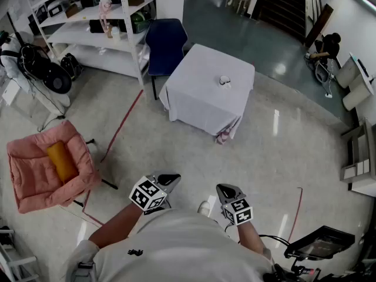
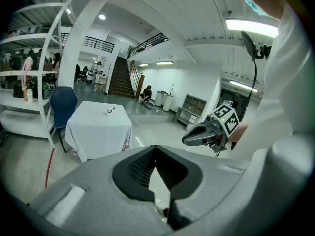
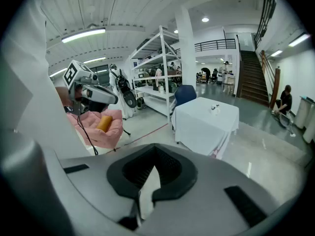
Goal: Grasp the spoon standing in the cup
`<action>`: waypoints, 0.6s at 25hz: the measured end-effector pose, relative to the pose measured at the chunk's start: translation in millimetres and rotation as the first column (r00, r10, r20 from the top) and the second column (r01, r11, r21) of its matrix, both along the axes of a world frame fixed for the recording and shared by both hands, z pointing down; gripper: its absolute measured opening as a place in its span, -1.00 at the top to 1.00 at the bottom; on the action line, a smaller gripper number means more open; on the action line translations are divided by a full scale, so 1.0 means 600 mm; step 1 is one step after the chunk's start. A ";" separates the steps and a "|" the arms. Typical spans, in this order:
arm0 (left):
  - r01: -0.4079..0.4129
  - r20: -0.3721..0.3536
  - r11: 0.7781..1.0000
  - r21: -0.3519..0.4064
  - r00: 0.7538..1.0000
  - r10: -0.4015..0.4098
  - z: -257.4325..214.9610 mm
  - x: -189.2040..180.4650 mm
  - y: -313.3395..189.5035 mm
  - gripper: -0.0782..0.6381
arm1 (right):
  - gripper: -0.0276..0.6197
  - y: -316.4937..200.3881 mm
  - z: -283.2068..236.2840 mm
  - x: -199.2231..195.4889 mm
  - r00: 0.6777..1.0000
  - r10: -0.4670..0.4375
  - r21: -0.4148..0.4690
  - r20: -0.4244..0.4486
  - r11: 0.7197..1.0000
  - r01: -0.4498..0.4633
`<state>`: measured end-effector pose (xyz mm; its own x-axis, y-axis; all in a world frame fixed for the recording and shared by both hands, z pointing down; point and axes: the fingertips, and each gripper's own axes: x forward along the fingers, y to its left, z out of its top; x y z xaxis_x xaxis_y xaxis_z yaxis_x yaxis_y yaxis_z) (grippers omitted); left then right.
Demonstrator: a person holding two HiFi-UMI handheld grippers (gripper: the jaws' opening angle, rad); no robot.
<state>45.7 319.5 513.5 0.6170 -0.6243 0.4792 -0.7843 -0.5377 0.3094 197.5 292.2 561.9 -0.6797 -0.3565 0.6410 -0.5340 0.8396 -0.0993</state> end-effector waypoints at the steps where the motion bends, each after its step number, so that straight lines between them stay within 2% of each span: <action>1: 0.015 0.011 1.000 0.019 1.000 -0.015 -0.005 -0.042 -0.008 0.75 | 0.89 -0.019 -0.010 -0.046 1.000 -0.018 0.027 0.012 0.999 0.017; 3: 0.044 0.031 0.998 0.040 0.999 -0.045 -0.009 -0.123 -0.017 0.75 | 0.90 -0.049 -0.023 -0.131 0.998 -0.044 0.068 0.033 0.997 0.042; 6: 0.071 0.045 0.997 0.006 0.996 -0.071 0.003 -0.217 -0.005 0.75 | 0.90 -0.056 -0.018 -0.212 0.998 -0.036 0.058 0.047 0.998 0.034; 12: 0.044 0.037 0.999 -0.021 0.998 -0.043 0.027 -0.306 -0.013 0.75 | 0.89 -0.053 0.004 -0.264 1.000 0.020 0.019 0.012 1.000 -0.020; 15: 0.036 0.007 0.999 -0.030 0.999 -0.036 0.039 -0.311 -0.056 0.75 | 0.89 -0.079 0.019 -0.264 0.999 0.048 -0.002 -0.004 0.999 -0.048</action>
<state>-141.0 285.9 537.0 0.5910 -0.6312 0.5023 -0.8052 -0.4992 0.3202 39.3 245.0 573.3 -0.6593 -0.3870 0.6446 -0.5740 0.8128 -0.0992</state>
